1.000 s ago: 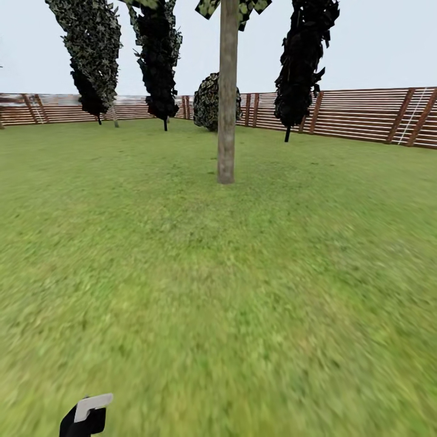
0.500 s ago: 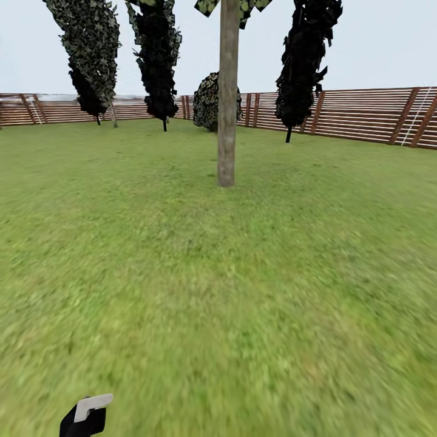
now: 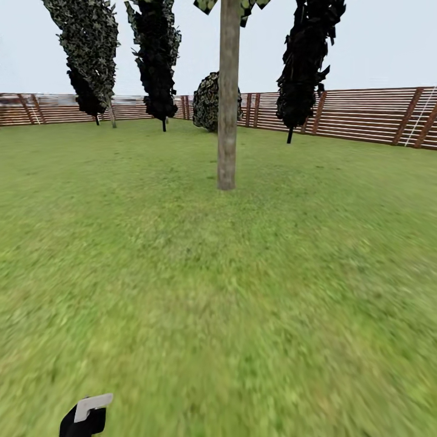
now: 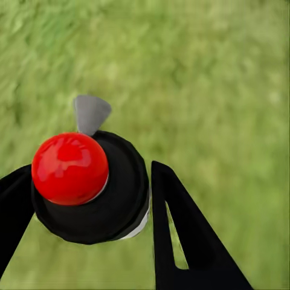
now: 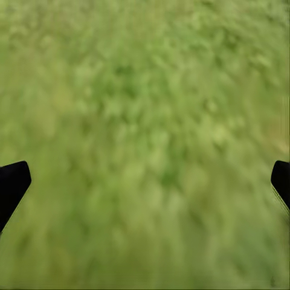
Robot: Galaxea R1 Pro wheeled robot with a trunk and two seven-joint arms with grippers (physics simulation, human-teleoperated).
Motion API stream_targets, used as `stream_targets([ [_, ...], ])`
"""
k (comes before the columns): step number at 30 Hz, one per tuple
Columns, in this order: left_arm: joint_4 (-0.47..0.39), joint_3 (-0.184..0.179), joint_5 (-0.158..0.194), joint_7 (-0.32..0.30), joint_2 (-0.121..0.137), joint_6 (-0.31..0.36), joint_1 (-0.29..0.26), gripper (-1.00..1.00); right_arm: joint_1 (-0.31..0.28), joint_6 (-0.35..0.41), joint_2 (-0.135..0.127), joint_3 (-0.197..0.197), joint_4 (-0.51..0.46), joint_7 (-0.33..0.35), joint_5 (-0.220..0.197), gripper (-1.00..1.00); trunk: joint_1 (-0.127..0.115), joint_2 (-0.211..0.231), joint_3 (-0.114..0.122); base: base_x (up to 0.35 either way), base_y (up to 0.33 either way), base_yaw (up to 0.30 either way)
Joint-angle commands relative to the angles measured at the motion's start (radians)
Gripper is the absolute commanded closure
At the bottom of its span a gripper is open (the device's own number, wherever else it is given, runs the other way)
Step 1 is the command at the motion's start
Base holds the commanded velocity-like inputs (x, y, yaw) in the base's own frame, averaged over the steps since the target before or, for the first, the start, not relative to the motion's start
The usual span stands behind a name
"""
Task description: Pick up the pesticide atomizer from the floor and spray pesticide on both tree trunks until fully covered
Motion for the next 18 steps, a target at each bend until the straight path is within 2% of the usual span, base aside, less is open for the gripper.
stream_targets([
  [1,0.001,-0.001,0.006,0.0,0.0,-0.003,-0.001,1.0,-0.001,-0.002,0.0,-0.006,0.001,-0.007,0.011,-1.0,0.0,0.0,-0.001,0.336,0.0,0.0],
  [18,0.001,-0.001,0.006,0.0,0.0,-0.004,-0.001,1.0,-0.001,-0.002,0.0,-0.006,0.001,-0.007,0.011,-1.0,0.0,0.0,-0.001,0.336,0.0,0.0],
])
